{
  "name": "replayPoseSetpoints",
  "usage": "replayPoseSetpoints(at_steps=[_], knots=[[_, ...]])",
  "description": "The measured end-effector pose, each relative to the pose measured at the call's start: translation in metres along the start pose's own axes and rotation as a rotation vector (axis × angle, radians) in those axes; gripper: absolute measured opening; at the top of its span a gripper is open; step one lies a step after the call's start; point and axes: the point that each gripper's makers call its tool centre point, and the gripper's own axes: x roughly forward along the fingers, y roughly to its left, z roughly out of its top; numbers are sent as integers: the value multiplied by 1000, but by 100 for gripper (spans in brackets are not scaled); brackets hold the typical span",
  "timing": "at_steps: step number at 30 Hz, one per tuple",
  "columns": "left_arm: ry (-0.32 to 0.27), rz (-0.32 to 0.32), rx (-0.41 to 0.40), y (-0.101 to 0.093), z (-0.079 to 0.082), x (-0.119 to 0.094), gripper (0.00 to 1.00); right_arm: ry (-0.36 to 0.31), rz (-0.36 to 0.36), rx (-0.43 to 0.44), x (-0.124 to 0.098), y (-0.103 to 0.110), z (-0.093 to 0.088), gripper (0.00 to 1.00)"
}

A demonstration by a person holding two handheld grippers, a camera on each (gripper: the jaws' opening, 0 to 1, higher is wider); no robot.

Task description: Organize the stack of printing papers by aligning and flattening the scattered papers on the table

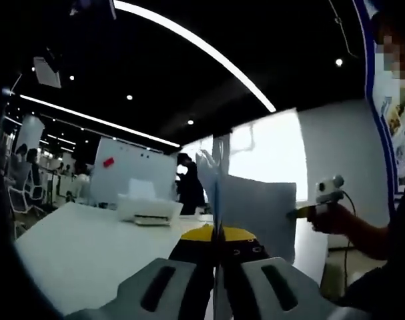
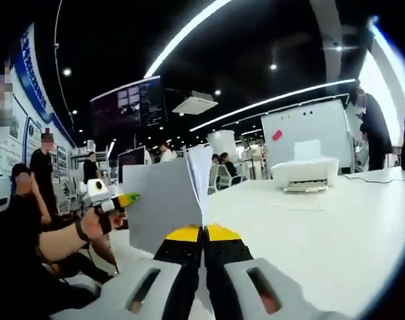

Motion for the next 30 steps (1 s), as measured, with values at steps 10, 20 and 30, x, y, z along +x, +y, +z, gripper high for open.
replayPoseSetpoints(at_steps=[10, 20, 30], knots=[[157, 24, -183, 9, -45, 27, 6, 94, -41, 110, -1, -28, -19, 0], [207, 24, -253, 7, -66, 41, 6, 176, -71, 132, 3, -42, -33, 0], [259, 14, -330, 9, -82, 45, 6, 223, -70, 218, 1, -54, -46, 0]])
